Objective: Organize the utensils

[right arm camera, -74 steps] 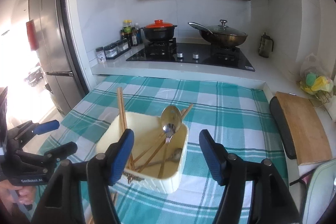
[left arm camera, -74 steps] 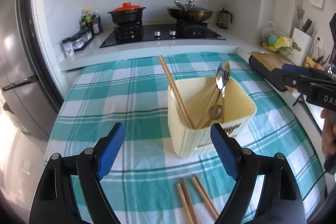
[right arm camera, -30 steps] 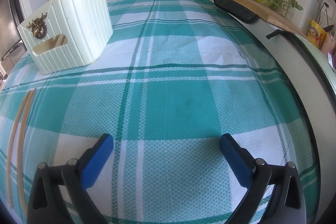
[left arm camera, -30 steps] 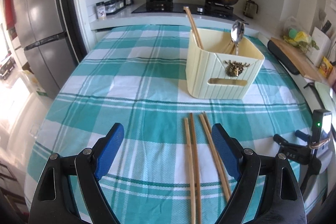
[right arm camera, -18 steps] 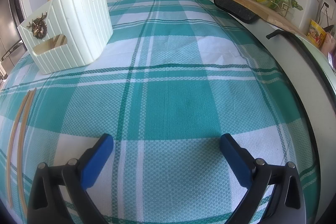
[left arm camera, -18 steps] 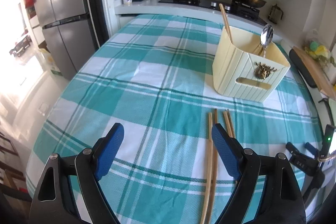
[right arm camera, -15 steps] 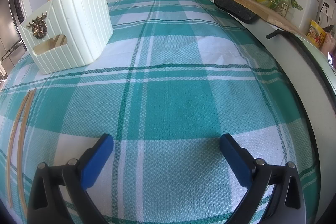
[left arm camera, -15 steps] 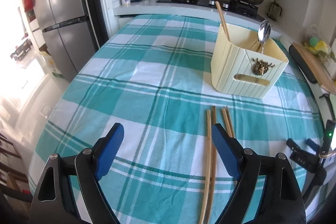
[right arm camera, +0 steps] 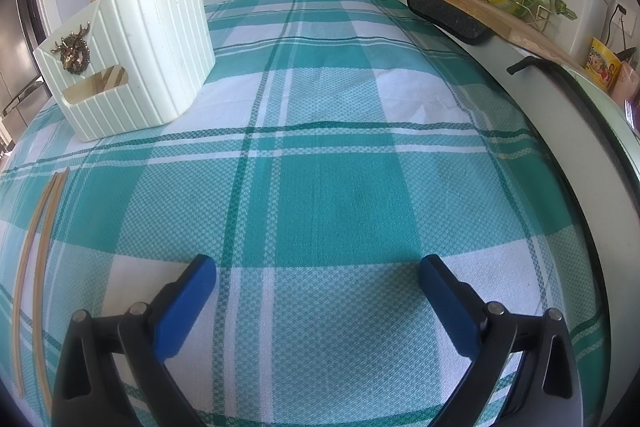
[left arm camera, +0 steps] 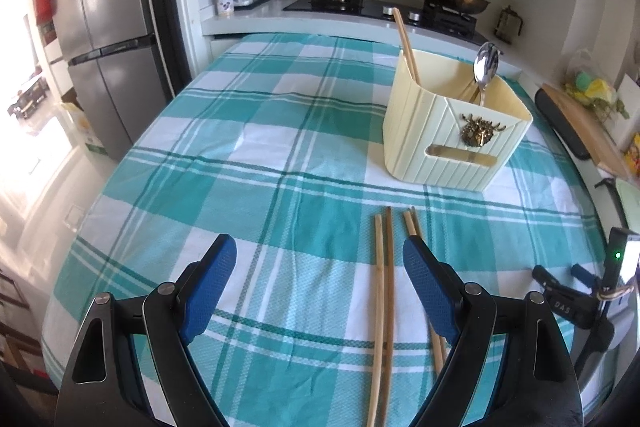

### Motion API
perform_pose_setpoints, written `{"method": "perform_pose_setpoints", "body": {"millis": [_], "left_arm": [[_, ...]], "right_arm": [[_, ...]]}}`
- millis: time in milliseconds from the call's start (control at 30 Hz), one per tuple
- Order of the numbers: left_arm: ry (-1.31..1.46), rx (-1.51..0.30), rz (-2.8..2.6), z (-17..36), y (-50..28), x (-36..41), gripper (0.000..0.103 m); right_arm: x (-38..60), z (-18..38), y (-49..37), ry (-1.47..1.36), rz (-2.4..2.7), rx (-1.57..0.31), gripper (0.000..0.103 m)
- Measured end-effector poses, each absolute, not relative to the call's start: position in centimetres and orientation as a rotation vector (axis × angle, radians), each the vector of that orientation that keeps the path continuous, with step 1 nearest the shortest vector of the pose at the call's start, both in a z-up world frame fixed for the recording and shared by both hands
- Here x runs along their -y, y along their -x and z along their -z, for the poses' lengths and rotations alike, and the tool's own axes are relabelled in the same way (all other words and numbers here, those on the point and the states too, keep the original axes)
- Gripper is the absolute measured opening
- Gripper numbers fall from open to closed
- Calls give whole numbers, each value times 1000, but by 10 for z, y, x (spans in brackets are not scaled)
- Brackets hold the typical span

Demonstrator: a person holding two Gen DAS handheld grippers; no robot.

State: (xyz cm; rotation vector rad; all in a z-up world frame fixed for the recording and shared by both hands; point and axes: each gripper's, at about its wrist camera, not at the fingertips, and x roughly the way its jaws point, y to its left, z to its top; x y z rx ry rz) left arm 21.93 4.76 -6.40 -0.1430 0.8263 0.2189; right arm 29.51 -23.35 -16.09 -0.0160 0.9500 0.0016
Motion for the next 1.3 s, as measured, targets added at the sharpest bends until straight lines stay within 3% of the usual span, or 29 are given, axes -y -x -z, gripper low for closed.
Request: {"method": "perform_pose_setpoints", "body": {"millis": [567,1300], "left_arm": [[130,-828,-158,104,-179,-87,88],[76,-936,64,157,-209,-53,88]], "right_arm": [[234,161,-295,16,-1,-950,103],[222,150,-275,39,19,-894,103]]}}
